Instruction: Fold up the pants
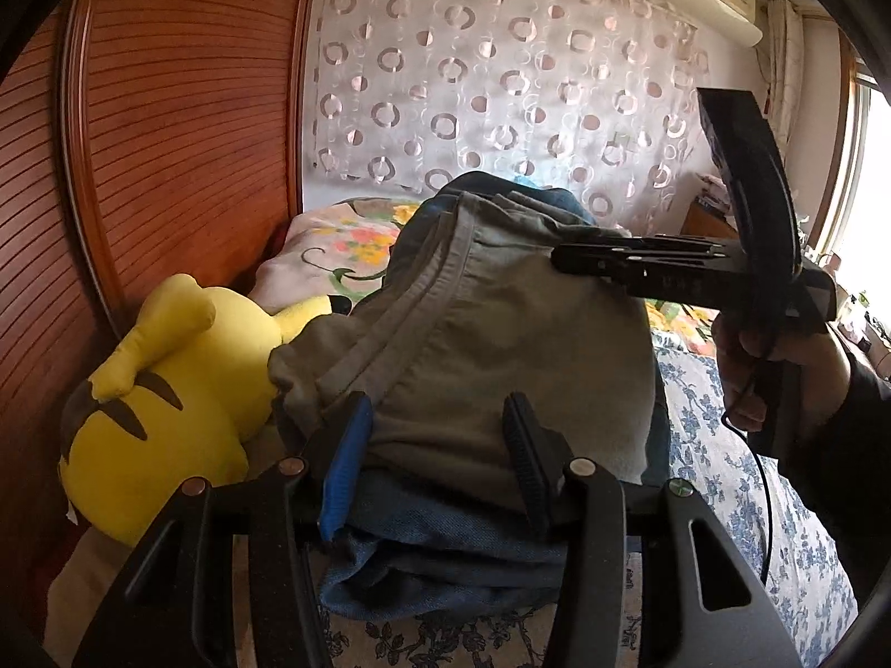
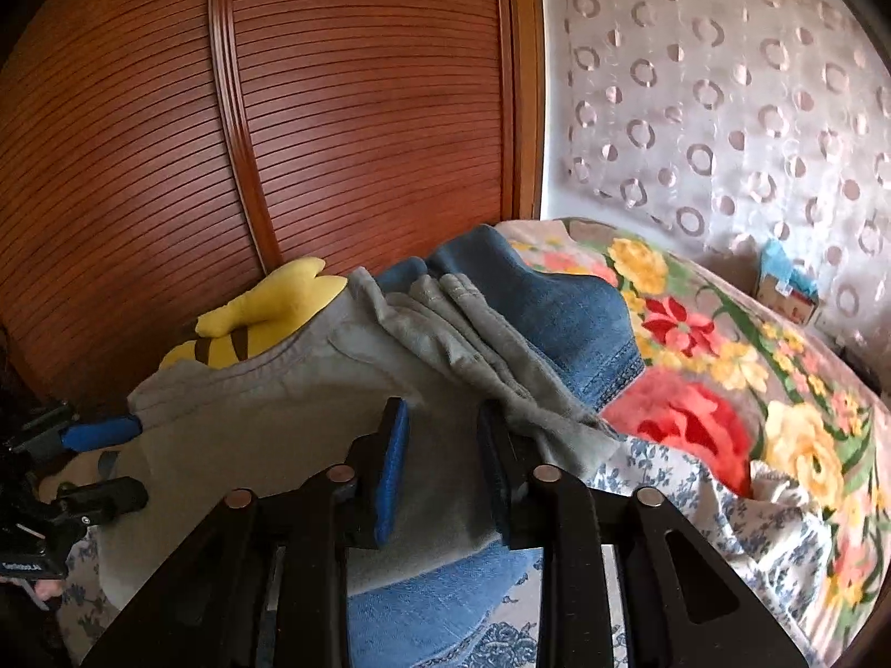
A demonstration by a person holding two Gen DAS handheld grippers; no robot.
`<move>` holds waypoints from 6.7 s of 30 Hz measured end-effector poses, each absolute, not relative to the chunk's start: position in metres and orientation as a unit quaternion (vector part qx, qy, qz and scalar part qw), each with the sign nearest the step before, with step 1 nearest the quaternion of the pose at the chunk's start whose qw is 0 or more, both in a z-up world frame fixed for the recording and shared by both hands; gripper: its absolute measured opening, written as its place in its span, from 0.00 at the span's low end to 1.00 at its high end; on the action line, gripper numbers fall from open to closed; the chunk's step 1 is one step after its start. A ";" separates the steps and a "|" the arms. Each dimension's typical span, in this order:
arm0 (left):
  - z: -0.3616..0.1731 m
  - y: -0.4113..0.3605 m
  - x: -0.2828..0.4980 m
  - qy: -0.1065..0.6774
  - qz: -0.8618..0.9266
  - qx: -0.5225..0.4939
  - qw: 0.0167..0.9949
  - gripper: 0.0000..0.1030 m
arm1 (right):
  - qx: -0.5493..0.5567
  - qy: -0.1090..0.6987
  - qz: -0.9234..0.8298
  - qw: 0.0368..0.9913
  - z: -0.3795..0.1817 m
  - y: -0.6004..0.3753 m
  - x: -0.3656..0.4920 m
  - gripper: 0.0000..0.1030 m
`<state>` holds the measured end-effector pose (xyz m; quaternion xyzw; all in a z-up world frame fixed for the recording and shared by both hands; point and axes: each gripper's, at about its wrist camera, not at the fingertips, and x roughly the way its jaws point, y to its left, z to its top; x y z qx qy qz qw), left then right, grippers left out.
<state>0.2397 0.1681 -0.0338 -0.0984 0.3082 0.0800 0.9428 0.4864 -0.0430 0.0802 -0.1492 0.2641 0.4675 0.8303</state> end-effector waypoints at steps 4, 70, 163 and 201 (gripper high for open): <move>-0.029 0.171 0.237 0.308 0.078 -0.102 0.943 0.49 | -0.158 0.255 0.465 0.833 0.080 -0.045 0.472 0.47; 0.039 0.049 0.090 0.264 0.017 -0.019 0.964 0.99 | -0.046 0.213 0.323 0.921 0.099 -0.236 0.186 0.82; 0.106 -0.032 -0.014 0.196 -0.031 -0.015 0.980 0.99 | -0.001 0.125 0.167 0.978 0.109 -0.325 0.006 0.86; 0.104 -0.033 -0.013 0.197 -0.029 -0.012 0.980 0.99 | 0.000 0.127 0.171 0.977 0.109 -0.323 0.004 0.86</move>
